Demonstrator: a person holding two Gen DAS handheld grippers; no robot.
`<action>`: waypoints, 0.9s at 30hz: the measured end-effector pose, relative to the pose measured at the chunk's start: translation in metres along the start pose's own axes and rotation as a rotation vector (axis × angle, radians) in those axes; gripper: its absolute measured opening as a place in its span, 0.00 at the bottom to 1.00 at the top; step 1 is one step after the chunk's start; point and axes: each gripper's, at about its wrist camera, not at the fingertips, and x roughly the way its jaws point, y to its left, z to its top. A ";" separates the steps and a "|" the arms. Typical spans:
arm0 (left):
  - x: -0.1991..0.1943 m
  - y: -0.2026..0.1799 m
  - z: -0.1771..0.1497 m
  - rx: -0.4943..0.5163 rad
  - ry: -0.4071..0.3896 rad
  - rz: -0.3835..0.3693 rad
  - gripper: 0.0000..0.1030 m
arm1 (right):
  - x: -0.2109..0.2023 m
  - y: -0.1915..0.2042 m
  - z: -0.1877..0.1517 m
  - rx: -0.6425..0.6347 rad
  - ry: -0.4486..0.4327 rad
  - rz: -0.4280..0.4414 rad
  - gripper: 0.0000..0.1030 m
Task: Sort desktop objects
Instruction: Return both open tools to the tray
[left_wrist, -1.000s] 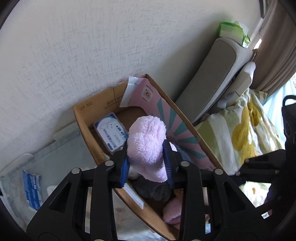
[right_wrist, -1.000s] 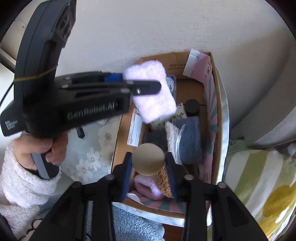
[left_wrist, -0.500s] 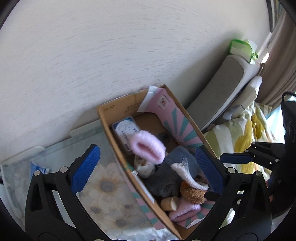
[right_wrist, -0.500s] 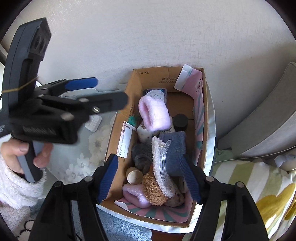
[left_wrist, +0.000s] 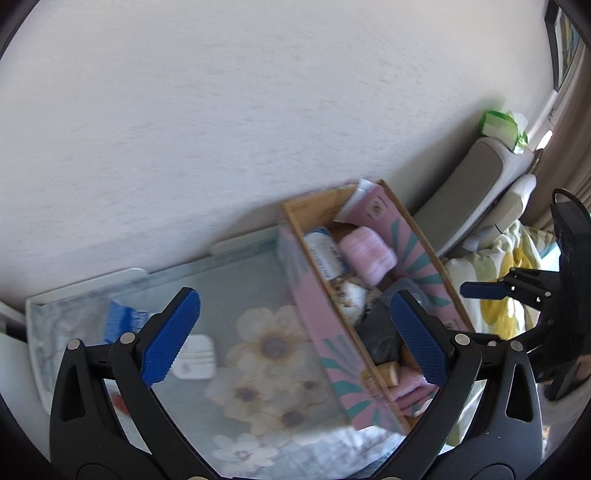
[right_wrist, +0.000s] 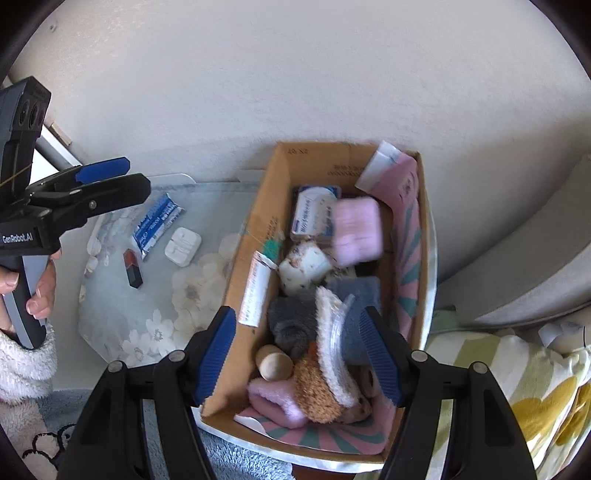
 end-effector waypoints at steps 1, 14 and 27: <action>-0.003 0.005 -0.001 -0.002 -0.005 0.008 1.00 | -0.001 0.005 0.002 -0.009 -0.004 -0.003 0.63; -0.054 0.121 -0.046 -0.041 -0.042 0.159 1.00 | 0.005 0.077 0.023 -0.130 -0.040 0.037 0.63; 0.025 0.192 -0.092 0.032 0.150 0.197 1.00 | 0.097 0.200 -0.006 -0.274 -0.055 0.143 0.63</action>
